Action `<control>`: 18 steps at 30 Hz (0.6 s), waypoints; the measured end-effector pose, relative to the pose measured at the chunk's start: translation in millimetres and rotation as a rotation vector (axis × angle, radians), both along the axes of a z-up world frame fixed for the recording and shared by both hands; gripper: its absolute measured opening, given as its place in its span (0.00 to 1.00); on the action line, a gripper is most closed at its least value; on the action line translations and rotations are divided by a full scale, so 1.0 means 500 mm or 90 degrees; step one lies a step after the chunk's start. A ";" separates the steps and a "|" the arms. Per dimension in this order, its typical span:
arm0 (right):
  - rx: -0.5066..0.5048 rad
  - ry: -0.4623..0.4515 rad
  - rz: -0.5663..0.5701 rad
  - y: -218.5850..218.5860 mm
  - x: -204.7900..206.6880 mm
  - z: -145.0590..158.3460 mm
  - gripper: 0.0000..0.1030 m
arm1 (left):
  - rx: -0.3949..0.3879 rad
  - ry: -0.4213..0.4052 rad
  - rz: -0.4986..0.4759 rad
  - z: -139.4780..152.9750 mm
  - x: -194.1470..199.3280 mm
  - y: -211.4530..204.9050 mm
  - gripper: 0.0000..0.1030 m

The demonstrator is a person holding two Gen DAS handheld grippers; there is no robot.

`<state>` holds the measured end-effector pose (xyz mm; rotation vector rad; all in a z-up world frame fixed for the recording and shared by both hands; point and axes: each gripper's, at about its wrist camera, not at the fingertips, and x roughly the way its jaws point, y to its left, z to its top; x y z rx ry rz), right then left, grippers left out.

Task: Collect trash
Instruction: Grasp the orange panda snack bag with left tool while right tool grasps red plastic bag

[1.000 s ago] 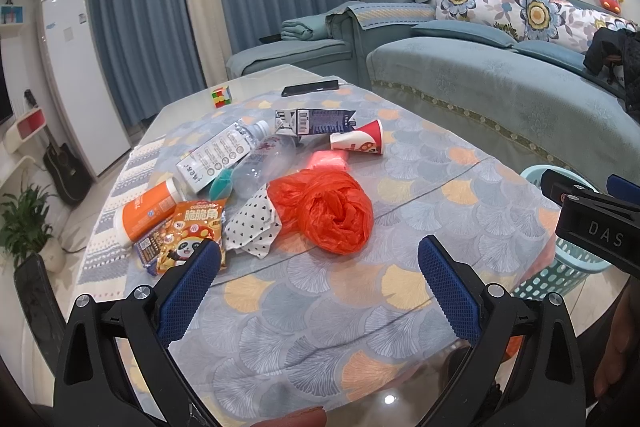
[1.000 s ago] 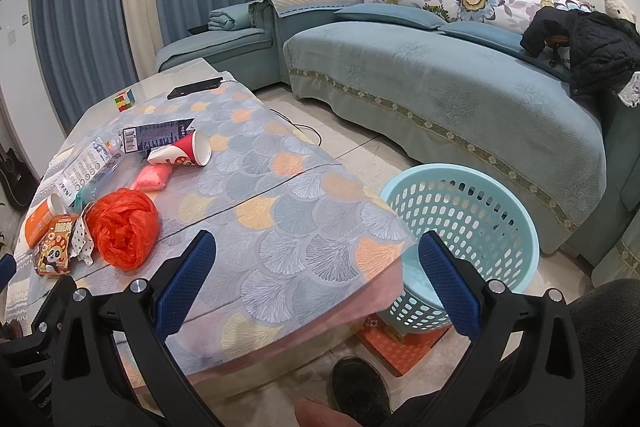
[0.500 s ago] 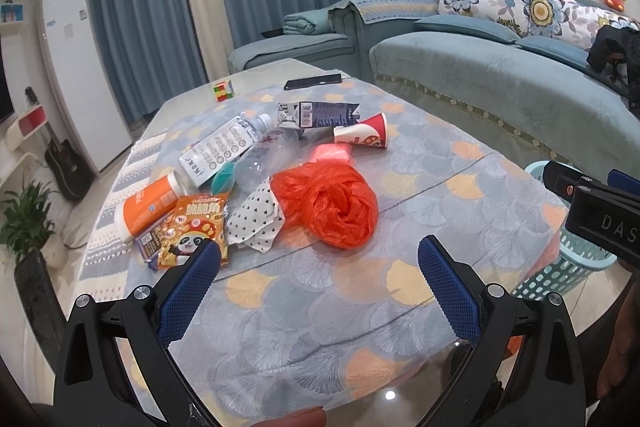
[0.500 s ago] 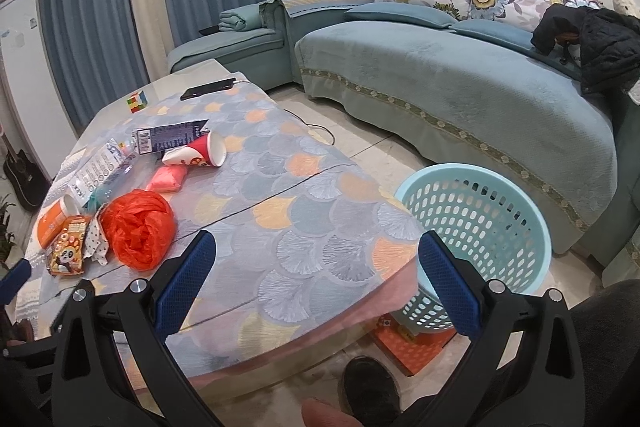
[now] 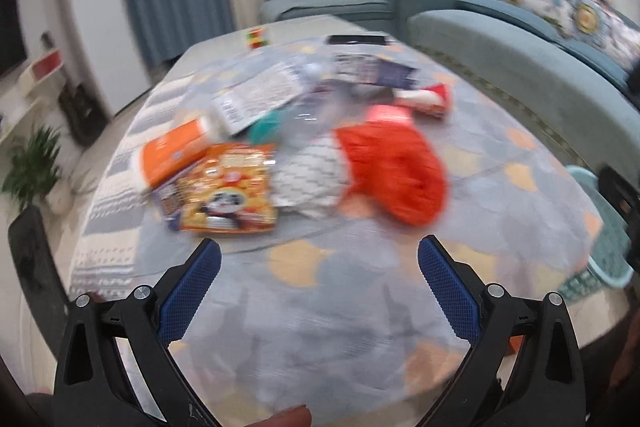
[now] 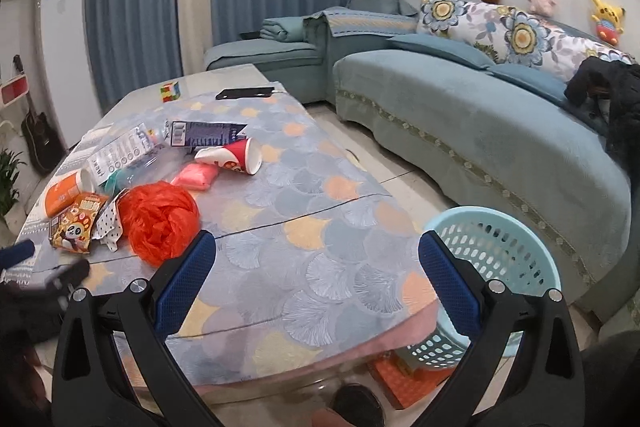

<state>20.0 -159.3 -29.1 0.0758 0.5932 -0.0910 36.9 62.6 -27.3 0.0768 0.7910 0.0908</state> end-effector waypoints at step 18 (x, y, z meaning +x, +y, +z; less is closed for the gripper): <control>0.052 0.031 0.198 0.101 0.072 0.025 0.94 | -0.074 0.077 0.087 -0.055 0.157 0.175 0.93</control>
